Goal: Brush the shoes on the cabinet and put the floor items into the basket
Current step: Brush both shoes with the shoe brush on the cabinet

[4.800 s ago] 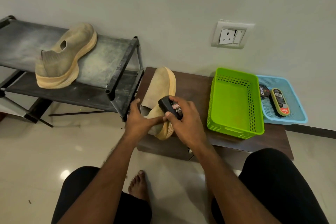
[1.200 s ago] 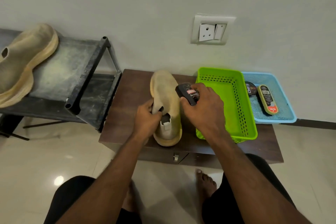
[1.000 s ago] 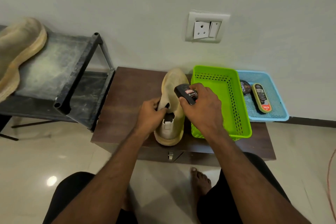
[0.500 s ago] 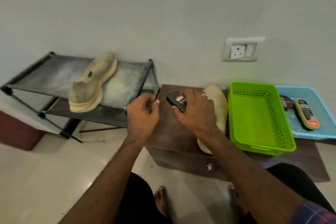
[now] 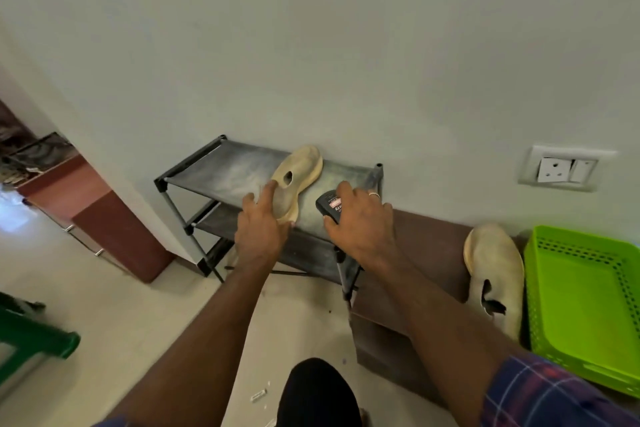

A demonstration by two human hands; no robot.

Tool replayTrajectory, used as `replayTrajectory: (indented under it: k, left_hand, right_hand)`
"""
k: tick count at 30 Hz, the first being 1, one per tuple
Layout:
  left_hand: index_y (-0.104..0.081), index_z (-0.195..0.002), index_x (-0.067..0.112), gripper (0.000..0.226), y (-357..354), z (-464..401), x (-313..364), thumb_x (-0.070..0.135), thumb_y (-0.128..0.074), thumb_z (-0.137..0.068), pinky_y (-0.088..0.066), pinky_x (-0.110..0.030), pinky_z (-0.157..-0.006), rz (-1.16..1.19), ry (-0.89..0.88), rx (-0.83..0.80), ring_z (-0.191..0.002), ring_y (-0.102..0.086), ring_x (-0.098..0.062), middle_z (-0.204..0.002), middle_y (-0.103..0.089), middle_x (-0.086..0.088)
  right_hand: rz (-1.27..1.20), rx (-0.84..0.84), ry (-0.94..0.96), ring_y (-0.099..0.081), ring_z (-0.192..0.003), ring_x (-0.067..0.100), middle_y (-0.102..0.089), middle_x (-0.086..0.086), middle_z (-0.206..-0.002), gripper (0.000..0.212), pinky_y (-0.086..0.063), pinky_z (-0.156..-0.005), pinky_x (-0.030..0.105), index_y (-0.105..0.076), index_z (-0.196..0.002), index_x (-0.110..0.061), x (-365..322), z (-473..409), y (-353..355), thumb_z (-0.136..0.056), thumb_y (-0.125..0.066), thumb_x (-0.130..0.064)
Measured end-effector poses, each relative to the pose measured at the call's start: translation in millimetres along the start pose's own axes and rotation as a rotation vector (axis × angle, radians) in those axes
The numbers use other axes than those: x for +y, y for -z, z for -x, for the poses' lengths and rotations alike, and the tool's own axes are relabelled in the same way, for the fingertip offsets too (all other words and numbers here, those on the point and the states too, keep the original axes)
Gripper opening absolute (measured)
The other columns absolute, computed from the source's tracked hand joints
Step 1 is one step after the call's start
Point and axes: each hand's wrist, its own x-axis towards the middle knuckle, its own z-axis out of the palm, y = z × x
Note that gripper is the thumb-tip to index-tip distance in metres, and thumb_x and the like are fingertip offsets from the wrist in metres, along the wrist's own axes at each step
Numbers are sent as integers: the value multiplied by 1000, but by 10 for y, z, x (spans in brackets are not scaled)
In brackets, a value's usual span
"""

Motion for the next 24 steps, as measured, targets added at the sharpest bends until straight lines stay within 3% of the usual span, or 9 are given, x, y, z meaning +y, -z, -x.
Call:
replayTrajectory:
  k: [3,7,11,15,18,21,24]
  left_hand:
    - [-23,-150,45,85,-44,-36,25,31,-79,-86,-53,-54,-86,-40,35,-22,-112,-59,-43,-128,-49,-17]
    - [-44,-122,28,39,-55,-79,102,23,-68,-92,-55,-54,-84,38,44,61,-105,-62,-44,-115,-61,-13]
    - [-49,-108,19,23,-42,104,329,18,-68,-95,-57,-48,-83,172,21,113,-102,-66,-37,-111,-69,-11]
    - [-48,-102,14,26,-156,398,759,21,-72,-92,-53,-38,-72,350,-53,127,-89,-65,-31,-91,-61,-1]
    - [-50,-92,16,31,-362,655,1115,28,-78,-85,-48,-35,-64,541,-40,77,-78,-61,-25,-81,-61,0]
    - [-54,-90,21,31,-687,951,1302,33,-81,-81,-49,-35,-68,643,-17,-7,-84,-62,-24,-86,-65,0]
    - [-52,-84,34,33,-1105,1216,1256,47,-80,-75,-57,-43,-71,676,50,-167,-88,-65,-24,-87,-64,5]
  right_hand:
    - [-38,-97,-26,-56,-110,36,-58,12,-121,56,-53,-85,47,-39,-132,-22,21,38,-139,-87,-65,-42]
    - [-220,-162,-73,-60,-109,37,-47,13,-129,59,-55,-88,45,-38,-134,-21,117,87,-267,-86,-69,-39]
    - [-377,-155,-170,-58,-112,35,-48,11,-129,59,-51,-89,41,-41,-133,-21,265,121,-220,-85,-71,-37]
    - [-447,-12,-361,-58,-110,34,-53,11,-121,52,-45,-82,34,-44,-129,-21,661,272,-79,-86,-68,-39]
    - [-452,183,-520,-60,-107,36,-63,13,-118,51,-46,-82,37,-46,-126,-18,1065,447,136,-86,-68,-41]
    - [-447,324,-614,-63,-104,35,-67,14,-115,49,-43,-77,32,-49,-125,-15,1414,651,377,-87,-69,-38]
    - [-428,344,-635,-65,-102,32,-69,10,-110,51,-49,-79,34,-51,-123,-17,1674,859,491,-84,-71,-43]
